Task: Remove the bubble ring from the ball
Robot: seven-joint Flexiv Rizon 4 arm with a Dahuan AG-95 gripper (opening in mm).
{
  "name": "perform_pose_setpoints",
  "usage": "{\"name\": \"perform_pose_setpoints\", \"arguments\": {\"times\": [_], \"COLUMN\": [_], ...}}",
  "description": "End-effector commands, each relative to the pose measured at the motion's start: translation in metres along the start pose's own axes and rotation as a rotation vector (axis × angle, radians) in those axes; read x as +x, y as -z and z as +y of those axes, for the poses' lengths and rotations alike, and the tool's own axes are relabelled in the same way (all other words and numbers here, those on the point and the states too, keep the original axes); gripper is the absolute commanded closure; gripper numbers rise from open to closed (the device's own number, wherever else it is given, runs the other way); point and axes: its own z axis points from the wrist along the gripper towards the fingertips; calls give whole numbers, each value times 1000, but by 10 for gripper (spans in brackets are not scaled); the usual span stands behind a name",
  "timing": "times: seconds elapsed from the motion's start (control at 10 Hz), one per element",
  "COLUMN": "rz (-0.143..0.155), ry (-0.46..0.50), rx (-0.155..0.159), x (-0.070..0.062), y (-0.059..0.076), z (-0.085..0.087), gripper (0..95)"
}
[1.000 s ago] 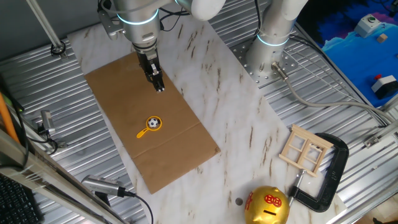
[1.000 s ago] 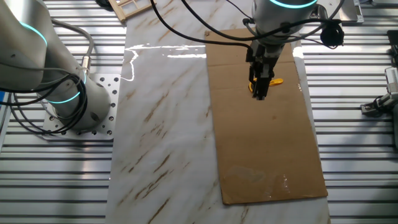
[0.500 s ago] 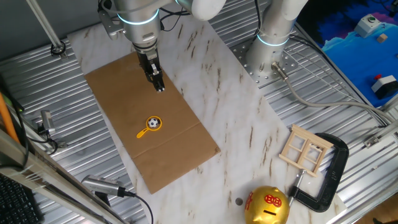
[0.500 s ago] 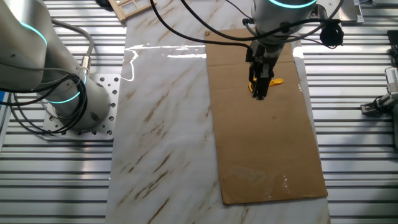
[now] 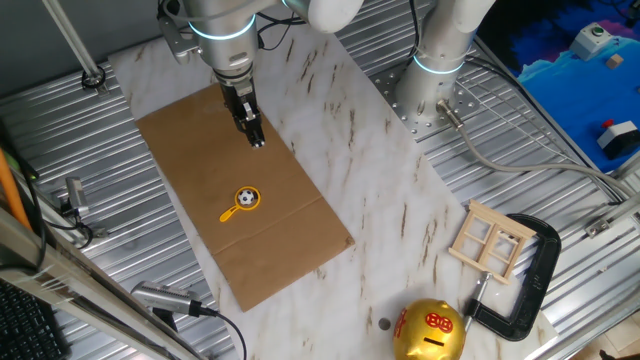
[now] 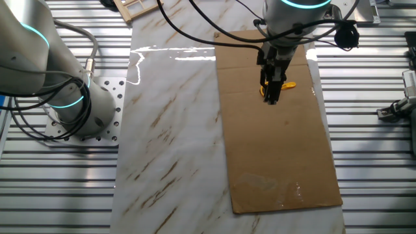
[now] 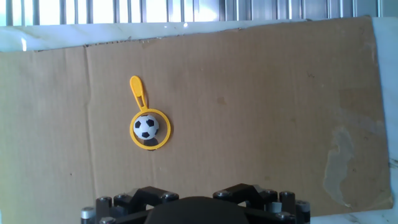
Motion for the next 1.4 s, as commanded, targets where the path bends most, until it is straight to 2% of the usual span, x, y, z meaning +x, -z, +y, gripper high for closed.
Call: {"name": "perform_pose_setpoints", "arguments": {"times": [0.1,1.4], "rz": [-15,-10], "ry": [71,65], "rx": [-28,-21], "x": [0,0], "y": [0,0], "z": [0,0], "gripper": [950,950]}}
